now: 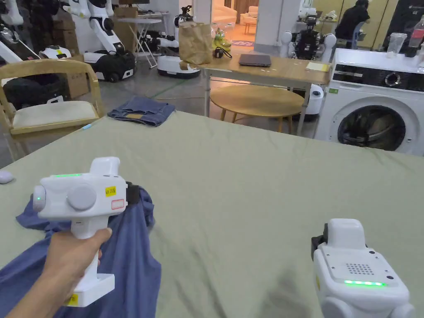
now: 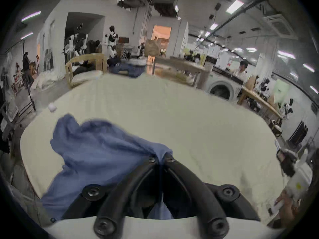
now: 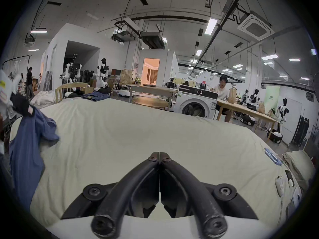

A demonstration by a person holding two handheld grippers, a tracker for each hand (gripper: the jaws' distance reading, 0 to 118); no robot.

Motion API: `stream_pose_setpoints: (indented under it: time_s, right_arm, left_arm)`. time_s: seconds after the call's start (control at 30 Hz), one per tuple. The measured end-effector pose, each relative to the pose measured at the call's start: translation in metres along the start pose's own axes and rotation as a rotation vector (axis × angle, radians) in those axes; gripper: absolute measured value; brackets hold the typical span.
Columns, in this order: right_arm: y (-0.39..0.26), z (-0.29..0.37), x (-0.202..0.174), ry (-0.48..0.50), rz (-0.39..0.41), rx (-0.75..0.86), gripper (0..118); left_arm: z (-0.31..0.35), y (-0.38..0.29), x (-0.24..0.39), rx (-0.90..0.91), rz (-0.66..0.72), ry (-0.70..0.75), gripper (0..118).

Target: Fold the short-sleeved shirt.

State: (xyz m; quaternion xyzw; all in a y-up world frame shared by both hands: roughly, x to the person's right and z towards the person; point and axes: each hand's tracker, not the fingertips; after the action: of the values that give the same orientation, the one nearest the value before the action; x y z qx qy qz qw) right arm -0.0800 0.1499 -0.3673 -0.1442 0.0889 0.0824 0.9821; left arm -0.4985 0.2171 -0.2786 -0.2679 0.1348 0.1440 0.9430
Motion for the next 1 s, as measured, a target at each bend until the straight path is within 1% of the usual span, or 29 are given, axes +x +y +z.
stream_pose_setpoints:
  time_s: [0.1,0.23,0.47,0.6,0.7,0.77,0.9,1.0]
  right_arm:
    - [0.002,0.005,0.013,-0.015,-0.008,0.008,0]
    - [0.003,0.014,0.034,-0.051,-0.024,0.02,0]
    - [-0.001,0.034,0.085,-0.144,-0.055,0.031,0]
    - [-0.005,0.05,0.123,-0.219,-0.074,0.04,0]
    - [-0.01,0.064,0.152,-0.284,-0.089,0.045,0]
    - [-0.015,0.073,0.172,-0.333,-0.098,0.047,0]
    - [-0.029,0.091,0.206,-0.425,-0.096,0.039,0]
    - [-0.037,0.1,0.226,-0.457,-0.12,0.016,0]
  left_arm:
    - [0.016,0.028,0.029,0.055,-0.005,-0.081,0]
    - [0.028,0.055,0.087,0.087,-0.089,-0.188,0]
    - [0.024,0.068,0.219,0.085,-0.218,-0.428,0]
    - [0.012,0.056,0.304,0.052,-0.269,-0.561,0]
    - [0.006,0.036,0.362,0.002,-0.308,-0.672,0]
    - [-0.002,0.019,0.394,-0.028,-0.338,-0.72,0]
    - [-0.011,-0.022,0.439,-0.127,-0.337,-0.826,0]
    - [-0.014,-0.054,0.458,-0.184,-0.369,-0.88,0]
